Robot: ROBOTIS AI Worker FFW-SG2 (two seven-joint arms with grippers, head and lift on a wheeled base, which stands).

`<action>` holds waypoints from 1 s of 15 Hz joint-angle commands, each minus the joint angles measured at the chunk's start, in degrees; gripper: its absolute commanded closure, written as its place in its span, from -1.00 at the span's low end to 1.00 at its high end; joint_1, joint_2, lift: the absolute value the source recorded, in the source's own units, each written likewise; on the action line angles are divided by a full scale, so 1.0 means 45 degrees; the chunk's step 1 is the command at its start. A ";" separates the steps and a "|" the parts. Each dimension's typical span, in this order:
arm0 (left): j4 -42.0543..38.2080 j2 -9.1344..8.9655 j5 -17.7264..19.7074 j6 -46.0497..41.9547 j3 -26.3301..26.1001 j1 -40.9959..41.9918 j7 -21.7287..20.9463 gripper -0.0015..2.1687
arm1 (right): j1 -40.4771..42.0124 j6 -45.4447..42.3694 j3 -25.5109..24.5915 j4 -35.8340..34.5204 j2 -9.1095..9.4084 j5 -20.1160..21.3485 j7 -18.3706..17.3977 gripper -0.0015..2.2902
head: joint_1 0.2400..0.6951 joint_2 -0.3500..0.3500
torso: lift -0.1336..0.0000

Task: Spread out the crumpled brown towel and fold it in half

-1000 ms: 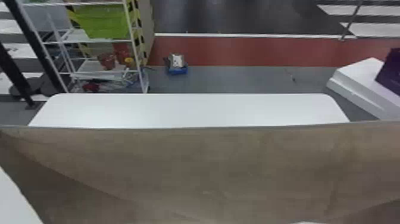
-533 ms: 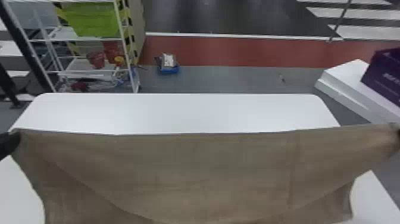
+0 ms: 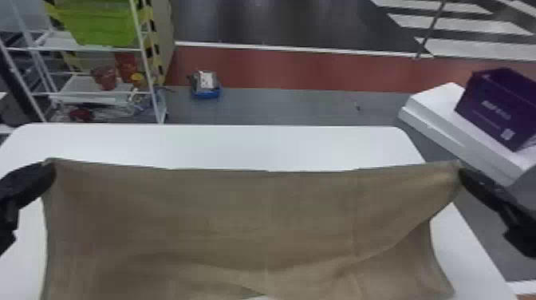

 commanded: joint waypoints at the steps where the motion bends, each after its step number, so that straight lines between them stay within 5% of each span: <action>1: 0.0942 -0.0033 -0.0538 -0.1360 -0.0649 -0.0197 0.0175 0.33 | -0.0400 -0.0484 0.0318 0.1225 0.0019 0.0218 -0.0214 0.43 | 1.00 -0.36 | -0.85; 7: 0.2817 -0.0033 -0.1613 -0.2961 -0.1626 -0.0841 0.0683 0.33 | -0.1396 -0.2594 0.1275 0.3432 -0.0527 0.1331 -0.0781 0.43 | 1.00 -0.40 | -0.85; 12: 0.5531 -0.0033 -0.2277 -0.6281 -0.2114 -0.1662 0.1640 0.33 | -0.2412 -0.5054 0.2213 0.5932 -0.1113 0.2347 -0.1523 0.37 | 1.00 -0.39 | -0.85; 13: 0.5785 -0.0033 -0.2296 -0.6438 -0.2114 -0.1759 0.1659 0.11 | -0.2685 -0.5094 0.2310 0.6381 -0.1211 0.2561 -0.1659 0.18 | 1.00 -0.38 | -0.85; 14: 0.5863 -0.0033 -0.2296 -0.6516 -0.2114 -0.1779 0.1679 -0.60 | -0.2744 -0.5679 0.2505 0.6733 -0.1250 0.2698 -0.2128 -0.45 | 1.00 -0.37 | -0.85; 15: 0.5883 -0.0033 -0.2296 -0.6555 -0.2114 -0.1779 0.1815 -0.99 | -0.2764 -0.6304 0.2564 0.6967 -0.1270 0.2815 -0.2421 -1.00 | 1.00 -0.38 | -0.85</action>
